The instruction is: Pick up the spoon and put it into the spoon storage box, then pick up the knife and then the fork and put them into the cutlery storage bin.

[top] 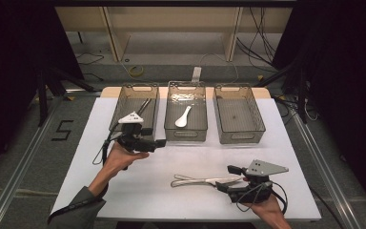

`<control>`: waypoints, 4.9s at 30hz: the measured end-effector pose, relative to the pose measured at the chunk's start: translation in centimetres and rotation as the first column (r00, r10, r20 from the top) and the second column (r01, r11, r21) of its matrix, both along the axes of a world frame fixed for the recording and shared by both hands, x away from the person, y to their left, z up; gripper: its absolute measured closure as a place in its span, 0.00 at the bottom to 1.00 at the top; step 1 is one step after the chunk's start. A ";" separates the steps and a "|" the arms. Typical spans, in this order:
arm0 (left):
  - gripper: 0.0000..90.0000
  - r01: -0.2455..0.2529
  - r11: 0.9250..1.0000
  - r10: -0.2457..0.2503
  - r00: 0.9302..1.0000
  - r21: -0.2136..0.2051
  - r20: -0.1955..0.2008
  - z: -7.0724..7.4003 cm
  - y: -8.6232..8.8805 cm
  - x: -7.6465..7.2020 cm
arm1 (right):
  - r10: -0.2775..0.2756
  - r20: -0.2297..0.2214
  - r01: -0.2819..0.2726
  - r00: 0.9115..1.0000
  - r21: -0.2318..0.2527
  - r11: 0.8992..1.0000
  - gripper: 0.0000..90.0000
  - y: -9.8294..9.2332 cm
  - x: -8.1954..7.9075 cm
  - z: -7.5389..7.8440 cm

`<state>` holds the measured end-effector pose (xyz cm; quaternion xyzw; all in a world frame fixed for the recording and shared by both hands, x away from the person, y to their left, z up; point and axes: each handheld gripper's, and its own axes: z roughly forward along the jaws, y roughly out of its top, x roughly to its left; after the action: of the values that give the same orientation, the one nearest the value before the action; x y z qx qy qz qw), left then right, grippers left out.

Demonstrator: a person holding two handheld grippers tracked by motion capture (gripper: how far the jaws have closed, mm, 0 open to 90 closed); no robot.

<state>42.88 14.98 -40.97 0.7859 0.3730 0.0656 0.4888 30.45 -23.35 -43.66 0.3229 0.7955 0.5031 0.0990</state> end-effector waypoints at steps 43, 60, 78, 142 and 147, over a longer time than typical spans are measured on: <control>0.18 -0.068 0.996 0.074 0.992 -0.059 0.101 -0.5 3.6 -5.0 | 0.186 -0.043 -0.191 0.982 -0.216 0.958 0.30 5.3 3.1 0.0; 0.17 -0.090 0.994 0.097 0.988 -0.063 0.123 -0.4 4.4 -5.9 | 0.226 -0.072 -0.238 0.971 -0.290 0.927 0.30 7.1 4.1 0.0; 0.17 -0.101 0.993 0.109 0.983 -0.061 0.149 -0.3 4.6 -7.1 | 0.240 -0.110 -0.264 0.964 -0.375 0.889 0.30 8.2 5.2 -0.2; 0.18 -0.068 0.997 0.073 0.985 -0.038 0.156 -0.5 4.1 -7.6 | 0.343 -0.276 -0.440 0.898 -0.609 0.660 0.89 11.1 7.8 -2.5; 0.18 -0.069 0.997 0.074 0.985 -0.041 0.155 -0.5 4.1 -7.5 | 0.345 -0.281 -0.444 0.895 -0.612 0.655 0.89 11.1 7.7 -2.5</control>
<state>35.34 19.11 -41.48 0.7557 0.3626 0.1379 0.5276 38.19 -12.27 -46.15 0.1198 0.9767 0.1737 0.0390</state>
